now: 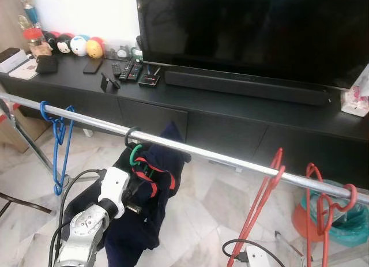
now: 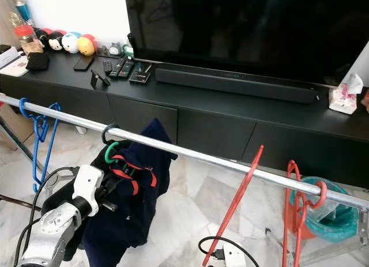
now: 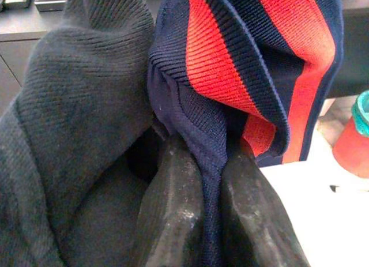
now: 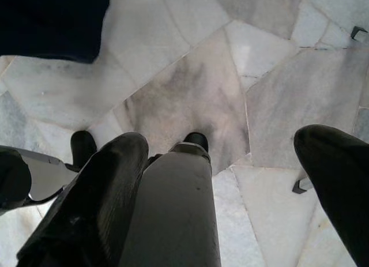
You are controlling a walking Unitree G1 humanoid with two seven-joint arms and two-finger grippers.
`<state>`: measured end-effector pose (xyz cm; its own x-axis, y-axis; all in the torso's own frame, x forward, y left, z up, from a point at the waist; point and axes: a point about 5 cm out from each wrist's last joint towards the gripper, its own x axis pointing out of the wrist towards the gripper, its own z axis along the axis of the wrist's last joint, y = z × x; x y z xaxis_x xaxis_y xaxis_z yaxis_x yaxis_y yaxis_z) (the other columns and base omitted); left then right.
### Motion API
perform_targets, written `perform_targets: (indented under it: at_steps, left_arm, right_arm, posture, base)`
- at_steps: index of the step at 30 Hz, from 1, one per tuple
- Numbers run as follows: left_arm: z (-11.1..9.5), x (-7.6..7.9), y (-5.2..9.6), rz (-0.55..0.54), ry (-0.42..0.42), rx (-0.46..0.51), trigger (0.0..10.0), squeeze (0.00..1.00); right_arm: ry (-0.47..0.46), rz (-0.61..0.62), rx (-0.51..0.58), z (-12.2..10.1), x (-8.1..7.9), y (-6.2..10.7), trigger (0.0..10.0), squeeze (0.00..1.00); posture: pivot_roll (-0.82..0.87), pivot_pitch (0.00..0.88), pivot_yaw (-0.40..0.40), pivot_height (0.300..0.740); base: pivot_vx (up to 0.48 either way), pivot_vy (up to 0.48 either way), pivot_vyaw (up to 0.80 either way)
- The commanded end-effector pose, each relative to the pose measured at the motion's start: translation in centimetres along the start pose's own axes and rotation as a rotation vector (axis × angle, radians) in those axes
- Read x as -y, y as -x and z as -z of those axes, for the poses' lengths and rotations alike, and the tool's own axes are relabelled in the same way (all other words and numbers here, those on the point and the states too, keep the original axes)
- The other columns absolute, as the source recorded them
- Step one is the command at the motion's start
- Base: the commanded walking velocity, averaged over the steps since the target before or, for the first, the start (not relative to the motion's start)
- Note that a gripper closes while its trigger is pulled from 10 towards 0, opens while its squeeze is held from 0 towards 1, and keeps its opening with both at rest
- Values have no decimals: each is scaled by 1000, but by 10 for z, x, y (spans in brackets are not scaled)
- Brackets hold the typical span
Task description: Hang hanger
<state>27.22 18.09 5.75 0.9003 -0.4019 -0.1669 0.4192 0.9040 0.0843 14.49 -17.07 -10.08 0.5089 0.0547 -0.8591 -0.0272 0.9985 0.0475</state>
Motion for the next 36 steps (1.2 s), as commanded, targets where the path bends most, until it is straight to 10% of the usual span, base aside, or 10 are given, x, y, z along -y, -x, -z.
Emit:
perform_targets:
  at_steps: [1,36]
  left_arm:
    - [-4,-2,-1,-26,8,19,10000,0]
    - [-6,2,-5,3,14,12,10000,0]
  right_arm:
    - [-19,10,3,2,1,1,10000,0]
    - [-15,11,4,1,2,0,10000,0]
  posture:
    - [-141,0,-26,740]
    - [-139,0,-28,740]
  base:
    - [0,0,0]
    - [0,0,0]
